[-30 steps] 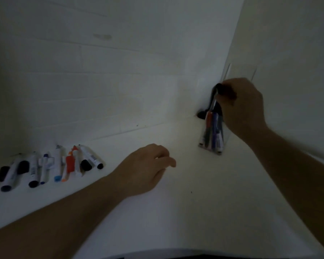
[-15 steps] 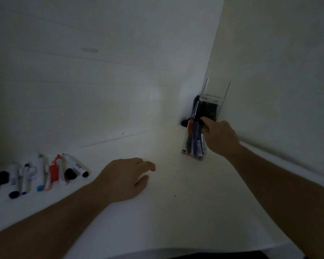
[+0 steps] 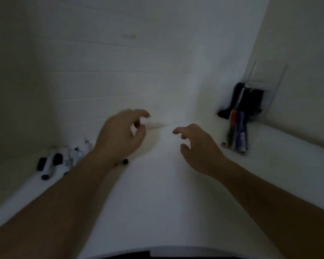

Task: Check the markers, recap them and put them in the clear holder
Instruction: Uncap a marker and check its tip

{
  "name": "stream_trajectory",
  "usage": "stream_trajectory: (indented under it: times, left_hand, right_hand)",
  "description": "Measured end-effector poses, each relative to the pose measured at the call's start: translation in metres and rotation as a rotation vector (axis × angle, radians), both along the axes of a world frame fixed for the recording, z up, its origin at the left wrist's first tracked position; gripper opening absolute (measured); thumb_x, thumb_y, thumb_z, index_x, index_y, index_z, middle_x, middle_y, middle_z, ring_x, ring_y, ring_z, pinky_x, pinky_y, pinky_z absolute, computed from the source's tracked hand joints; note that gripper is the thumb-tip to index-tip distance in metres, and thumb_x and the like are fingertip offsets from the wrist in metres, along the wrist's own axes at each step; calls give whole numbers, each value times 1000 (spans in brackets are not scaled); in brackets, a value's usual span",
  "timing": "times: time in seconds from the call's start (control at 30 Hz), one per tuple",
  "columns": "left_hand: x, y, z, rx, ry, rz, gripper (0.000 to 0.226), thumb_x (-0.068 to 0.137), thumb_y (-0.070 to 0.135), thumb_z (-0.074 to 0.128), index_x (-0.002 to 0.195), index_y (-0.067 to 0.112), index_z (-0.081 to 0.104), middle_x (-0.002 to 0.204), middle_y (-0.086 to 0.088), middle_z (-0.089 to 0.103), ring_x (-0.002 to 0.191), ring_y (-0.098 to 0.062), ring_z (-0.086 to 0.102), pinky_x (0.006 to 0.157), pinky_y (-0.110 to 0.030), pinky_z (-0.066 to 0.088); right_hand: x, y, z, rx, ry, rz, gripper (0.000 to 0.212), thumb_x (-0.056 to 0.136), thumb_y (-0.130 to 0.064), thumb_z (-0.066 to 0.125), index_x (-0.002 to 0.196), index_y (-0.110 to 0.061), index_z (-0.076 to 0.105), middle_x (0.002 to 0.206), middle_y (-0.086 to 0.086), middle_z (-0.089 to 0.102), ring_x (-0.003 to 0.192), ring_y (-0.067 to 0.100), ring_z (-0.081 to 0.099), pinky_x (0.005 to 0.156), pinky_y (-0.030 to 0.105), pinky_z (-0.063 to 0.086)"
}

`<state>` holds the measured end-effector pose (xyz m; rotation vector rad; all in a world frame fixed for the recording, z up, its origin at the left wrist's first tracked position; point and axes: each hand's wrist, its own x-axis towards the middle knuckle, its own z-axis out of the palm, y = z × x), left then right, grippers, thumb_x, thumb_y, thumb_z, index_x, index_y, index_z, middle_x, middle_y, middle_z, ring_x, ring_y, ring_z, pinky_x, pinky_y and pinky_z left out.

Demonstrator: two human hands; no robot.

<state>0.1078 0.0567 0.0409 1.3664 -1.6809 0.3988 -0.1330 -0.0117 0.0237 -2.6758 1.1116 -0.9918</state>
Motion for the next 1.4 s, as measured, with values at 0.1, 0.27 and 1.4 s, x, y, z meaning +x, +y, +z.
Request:
stream_trajectory:
  times: [0.1, 0.27, 1.4]
  left_hand:
    - [40, 5, 13, 15, 318, 295, 32, 86, 32, 57, 117, 37, 61, 102, 5, 60, 84, -16, 55, 79, -32, 48]
    - [60, 6, 16, 95, 497, 454, 38, 81, 32, 49, 118, 38, 56, 111, 2, 52, 90, -19, 56, 80, -40, 54]
    - [16, 3, 6, 627, 208, 84, 17, 99, 45, 51, 101, 37, 66, 92, 13, 72, 83, -7, 65, 74, -26, 50]
  right_hand:
    - [46, 9, -12, 120, 44, 168, 43, 88, -12, 61, 129, -27, 60, 112, -8, 53, 74, -7, 46, 81, 19, 37]
    - [103, 24, -20, 211, 138, 388, 35, 90, -28, 62, 124, -32, 59, 115, -3, 54, 96, 13, 56, 85, 28, 48]
    - [33, -28, -30, 293, -101, -45, 45, 99, -57, 40, 138, -33, 38, 72, -3, 63, 77, 26, 62, 74, 41, 52]
